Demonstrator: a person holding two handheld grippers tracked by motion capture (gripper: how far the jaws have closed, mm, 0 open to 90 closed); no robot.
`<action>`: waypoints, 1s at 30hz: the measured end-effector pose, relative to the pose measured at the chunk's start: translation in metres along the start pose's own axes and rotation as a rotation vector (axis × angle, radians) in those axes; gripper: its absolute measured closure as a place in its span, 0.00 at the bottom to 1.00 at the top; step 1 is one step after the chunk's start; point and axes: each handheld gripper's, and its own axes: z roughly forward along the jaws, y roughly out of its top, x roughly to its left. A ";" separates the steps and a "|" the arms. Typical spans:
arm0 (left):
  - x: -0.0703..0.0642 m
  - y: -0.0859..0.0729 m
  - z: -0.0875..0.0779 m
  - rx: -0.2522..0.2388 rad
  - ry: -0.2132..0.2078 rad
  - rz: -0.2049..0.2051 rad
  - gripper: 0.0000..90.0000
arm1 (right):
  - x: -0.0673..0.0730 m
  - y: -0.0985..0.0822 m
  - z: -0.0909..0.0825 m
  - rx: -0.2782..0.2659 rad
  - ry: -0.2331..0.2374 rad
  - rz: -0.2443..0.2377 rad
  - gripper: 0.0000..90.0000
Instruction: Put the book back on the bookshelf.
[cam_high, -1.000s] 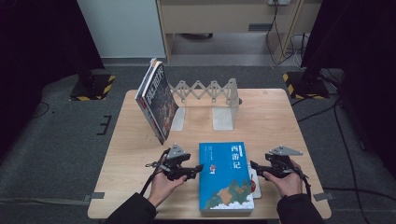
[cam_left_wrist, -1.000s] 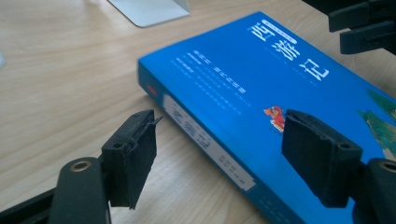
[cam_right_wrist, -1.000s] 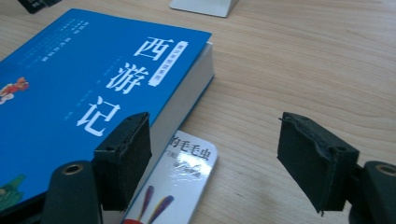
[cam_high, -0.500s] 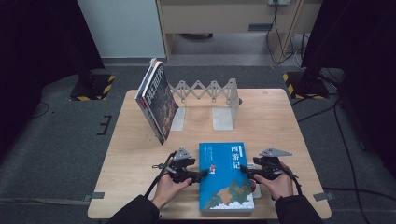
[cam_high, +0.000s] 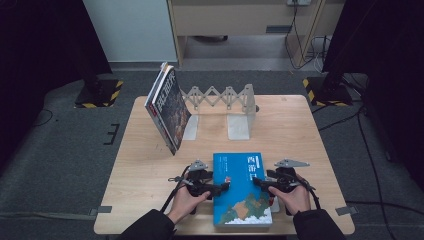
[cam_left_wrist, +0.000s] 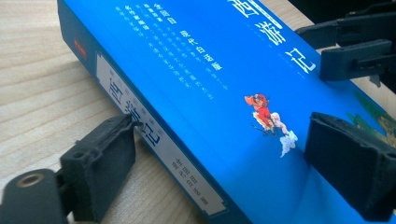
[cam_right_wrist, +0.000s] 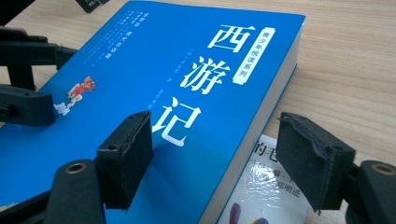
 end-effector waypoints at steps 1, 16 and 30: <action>0.001 0.000 0.000 -0.002 -0.002 -0.005 0.07 | 0.000 0.000 0.001 -0.001 0.003 0.008 0.30; 0.005 -0.004 0.008 -0.022 -0.036 -0.041 0.00 | -0.001 -0.001 0.005 -0.003 0.034 0.058 0.32; 0.007 -0.004 0.009 -0.045 -0.039 -0.076 0.00 | -0.001 -0.002 0.008 -0.004 0.052 0.070 0.32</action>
